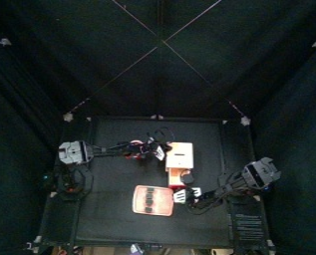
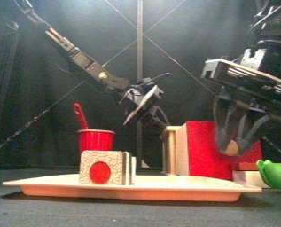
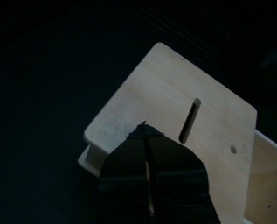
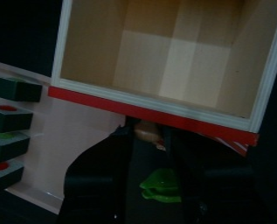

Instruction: Open drawer

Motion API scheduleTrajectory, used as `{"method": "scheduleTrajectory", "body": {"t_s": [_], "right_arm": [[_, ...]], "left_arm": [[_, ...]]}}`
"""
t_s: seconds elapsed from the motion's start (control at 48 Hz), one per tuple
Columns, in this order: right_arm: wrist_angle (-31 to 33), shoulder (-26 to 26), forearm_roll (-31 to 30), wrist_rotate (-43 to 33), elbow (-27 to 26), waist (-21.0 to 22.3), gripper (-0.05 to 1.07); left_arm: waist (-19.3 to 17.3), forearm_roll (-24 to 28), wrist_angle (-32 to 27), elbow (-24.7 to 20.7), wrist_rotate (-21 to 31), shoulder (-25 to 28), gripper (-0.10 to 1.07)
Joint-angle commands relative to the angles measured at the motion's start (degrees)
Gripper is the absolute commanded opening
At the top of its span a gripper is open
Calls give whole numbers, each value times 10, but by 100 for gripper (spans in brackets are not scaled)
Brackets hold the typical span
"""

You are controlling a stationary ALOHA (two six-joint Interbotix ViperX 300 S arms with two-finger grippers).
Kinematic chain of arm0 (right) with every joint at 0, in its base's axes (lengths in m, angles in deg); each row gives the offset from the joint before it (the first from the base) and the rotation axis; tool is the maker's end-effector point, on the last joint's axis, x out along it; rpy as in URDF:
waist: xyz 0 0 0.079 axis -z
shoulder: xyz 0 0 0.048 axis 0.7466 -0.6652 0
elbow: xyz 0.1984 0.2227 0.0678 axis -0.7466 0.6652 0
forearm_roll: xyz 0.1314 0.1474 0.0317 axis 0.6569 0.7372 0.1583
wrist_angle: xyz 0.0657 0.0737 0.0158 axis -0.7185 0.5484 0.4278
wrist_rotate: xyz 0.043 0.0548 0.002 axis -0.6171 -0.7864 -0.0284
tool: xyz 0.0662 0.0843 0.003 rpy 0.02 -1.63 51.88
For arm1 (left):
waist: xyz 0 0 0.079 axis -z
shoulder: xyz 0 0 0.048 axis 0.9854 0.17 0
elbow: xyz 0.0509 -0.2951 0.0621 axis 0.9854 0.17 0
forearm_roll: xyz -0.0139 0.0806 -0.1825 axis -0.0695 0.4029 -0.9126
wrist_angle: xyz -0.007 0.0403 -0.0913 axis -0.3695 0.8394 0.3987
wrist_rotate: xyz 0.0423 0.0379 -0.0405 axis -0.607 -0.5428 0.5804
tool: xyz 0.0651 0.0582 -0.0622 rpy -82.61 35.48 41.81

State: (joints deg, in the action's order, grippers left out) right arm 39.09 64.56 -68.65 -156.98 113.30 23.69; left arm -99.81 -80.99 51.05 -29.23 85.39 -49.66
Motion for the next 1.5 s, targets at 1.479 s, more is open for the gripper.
{"method": "scheduleTrajectory", "body": {"t_s": [1.479], "right_arm": [[18, 104, -46, 0, 17, -52, 85]], "left_arm": [[57, 128, 30, 160, -4, -265, 18]]}}
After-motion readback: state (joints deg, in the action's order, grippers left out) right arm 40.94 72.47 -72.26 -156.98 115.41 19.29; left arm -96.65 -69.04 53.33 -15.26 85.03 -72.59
